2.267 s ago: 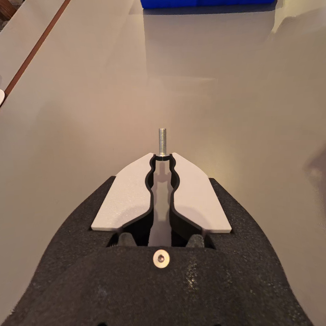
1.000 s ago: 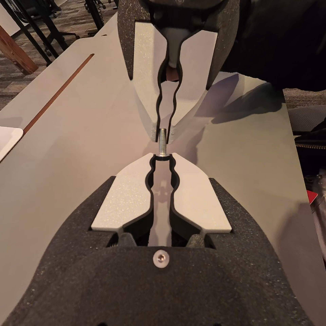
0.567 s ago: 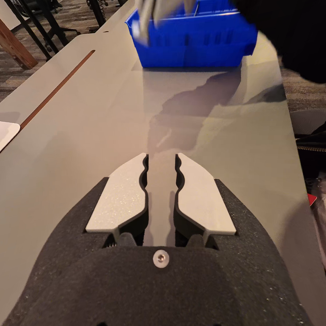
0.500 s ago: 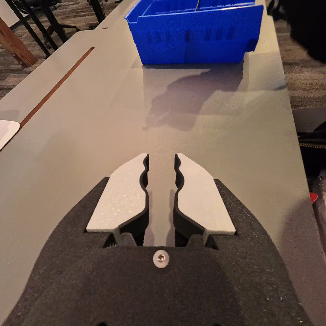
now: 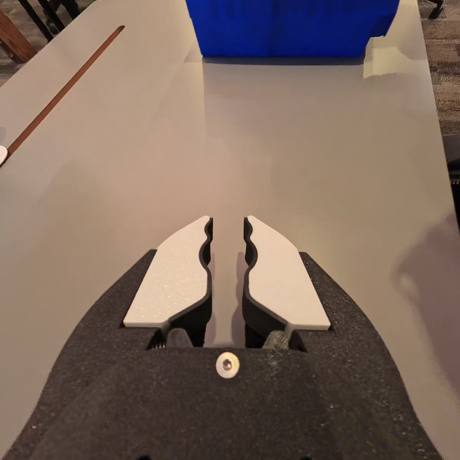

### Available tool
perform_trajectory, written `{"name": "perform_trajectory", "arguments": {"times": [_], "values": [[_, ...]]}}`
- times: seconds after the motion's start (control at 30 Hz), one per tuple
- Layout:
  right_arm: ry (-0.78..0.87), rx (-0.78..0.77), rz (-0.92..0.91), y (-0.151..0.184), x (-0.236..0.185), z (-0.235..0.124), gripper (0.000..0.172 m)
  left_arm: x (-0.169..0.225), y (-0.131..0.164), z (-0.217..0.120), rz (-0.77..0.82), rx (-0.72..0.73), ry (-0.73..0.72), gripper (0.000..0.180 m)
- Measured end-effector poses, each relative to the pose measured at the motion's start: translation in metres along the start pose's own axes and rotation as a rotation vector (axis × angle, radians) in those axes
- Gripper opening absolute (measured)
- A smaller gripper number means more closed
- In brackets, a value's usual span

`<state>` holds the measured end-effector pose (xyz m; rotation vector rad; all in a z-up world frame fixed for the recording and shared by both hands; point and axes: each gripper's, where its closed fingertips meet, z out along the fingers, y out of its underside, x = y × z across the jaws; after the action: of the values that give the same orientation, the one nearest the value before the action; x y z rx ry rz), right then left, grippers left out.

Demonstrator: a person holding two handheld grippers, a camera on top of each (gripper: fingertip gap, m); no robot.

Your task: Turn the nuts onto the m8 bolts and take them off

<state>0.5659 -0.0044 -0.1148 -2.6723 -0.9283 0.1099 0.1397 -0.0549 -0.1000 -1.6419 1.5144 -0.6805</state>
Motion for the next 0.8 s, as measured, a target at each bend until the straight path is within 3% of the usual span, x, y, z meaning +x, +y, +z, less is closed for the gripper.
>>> {"name": "perform_trajectory", "arguments": {"times": [0.33, 0.47, 0.6, 0.8], "values": [[-0.014, -0.031, 0.008, 0.004, 0.006, 0.022, 0.009, -0.002, 0.005, 0.004, -0.015, -0.019, 0.001, 0.022], [0.006, 0.029, 0.028, -0.002, 0.009, 0.013, 0.021, -0.004, 0.004, 0.003, -0.019, -0.011, -0.007, 0.023], [0.084, 0.093, 0.026, -0.007, 0.012, -0.012, 0.023, -0.007, 0.000, -0.002, -0.022, 0.008, -0.030, 0.023], [0.285, 0.316, 0.029, -0.040, -0.018, -0.088, 0.025, -0.020, -0.003, -0.007, -0.035, 0.014, -0.110, 0.024]]}}
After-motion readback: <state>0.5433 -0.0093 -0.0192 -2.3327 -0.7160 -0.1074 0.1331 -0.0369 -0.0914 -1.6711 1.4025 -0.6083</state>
